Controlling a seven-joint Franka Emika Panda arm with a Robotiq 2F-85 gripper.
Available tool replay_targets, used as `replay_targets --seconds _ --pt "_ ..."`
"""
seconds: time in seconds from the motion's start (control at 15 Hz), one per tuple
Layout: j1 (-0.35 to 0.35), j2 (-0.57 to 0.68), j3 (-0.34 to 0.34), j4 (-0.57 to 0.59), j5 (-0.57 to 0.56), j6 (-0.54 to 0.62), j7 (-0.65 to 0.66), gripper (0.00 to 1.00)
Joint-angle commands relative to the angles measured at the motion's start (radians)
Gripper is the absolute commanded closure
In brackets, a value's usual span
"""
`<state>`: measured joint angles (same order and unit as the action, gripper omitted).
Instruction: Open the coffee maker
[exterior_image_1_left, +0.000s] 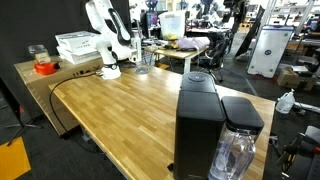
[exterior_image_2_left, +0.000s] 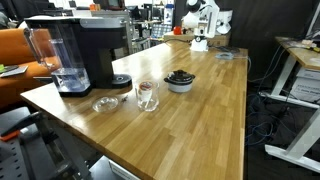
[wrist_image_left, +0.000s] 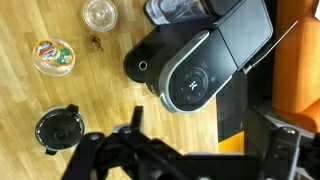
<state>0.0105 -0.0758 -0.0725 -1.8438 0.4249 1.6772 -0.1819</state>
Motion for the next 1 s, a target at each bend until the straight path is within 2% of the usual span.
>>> replay_targets --seconds 0.0,0.13,0.53,0.8,0.93 --pt "-0.012 0.001 0.011 0.003 0.001 -0.003 0.0 0.0" --pt "-0.013 0.009 0.006 0.013 0.023 -0.017 -0.02 0.0" --pt "-0.043 0.106 -0.027 0.109 0.15 -0.104 -0.239 0.0" --pt "-0.101 0.216 -0.039 0.2 0.263 -0.267 -0.403 0.0" --pt "-0.126 0.276 -0.035 0.253 0.259 -0.317 -0.405 0.0"
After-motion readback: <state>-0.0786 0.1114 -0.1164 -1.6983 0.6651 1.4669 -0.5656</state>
